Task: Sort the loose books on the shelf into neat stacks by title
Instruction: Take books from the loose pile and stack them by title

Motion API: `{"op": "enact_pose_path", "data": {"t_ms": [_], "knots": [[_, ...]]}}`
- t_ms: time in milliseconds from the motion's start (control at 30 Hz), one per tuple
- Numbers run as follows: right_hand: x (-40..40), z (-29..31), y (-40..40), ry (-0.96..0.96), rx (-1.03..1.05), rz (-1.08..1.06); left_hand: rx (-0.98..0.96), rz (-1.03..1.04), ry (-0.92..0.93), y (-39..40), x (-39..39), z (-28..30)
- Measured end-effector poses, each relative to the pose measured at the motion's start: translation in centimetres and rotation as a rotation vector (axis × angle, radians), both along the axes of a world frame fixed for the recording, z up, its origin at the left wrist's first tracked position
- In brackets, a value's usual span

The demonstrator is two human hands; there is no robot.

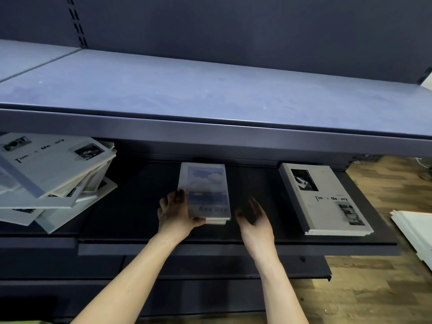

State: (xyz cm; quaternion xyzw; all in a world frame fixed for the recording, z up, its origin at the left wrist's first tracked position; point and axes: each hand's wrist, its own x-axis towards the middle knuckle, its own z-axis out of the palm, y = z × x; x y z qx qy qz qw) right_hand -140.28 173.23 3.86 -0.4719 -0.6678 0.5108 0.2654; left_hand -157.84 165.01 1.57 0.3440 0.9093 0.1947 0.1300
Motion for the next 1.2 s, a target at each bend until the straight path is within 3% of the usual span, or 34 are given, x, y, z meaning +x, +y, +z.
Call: {"op": "enact_pose_path", "data": {"t_ms": [267, 400, 633, 900, 1200], "knots": [[0.3, -0.1, 0.2, -0.023, 0.015, 0.046, -0.035, 0.023, -0.007, 0.2, -0.2, 0.1], [0.5, -0.5, 0.4, -0.161, 0.157, 0.125, -0.079, 0.002, 0.012, -0.2, 0.1, 0.3], [1.3, -0.6, 0.1, -0.451, 0.424, 0.288, -0.104, -0.07, 0.305, -1.8, 2.2, 0.5], [2.4, -1.6, -1.5, -0.514, 0.492, 0.421, -0.088, -0.103, 0.442, -4.5, 5.2, 1.9], [1.3, -2.9, -5.2, -0.542, 0.457, 0.606, -0.107, 0.045, 0.441, -9.6, 6.9, 2.3]]}}
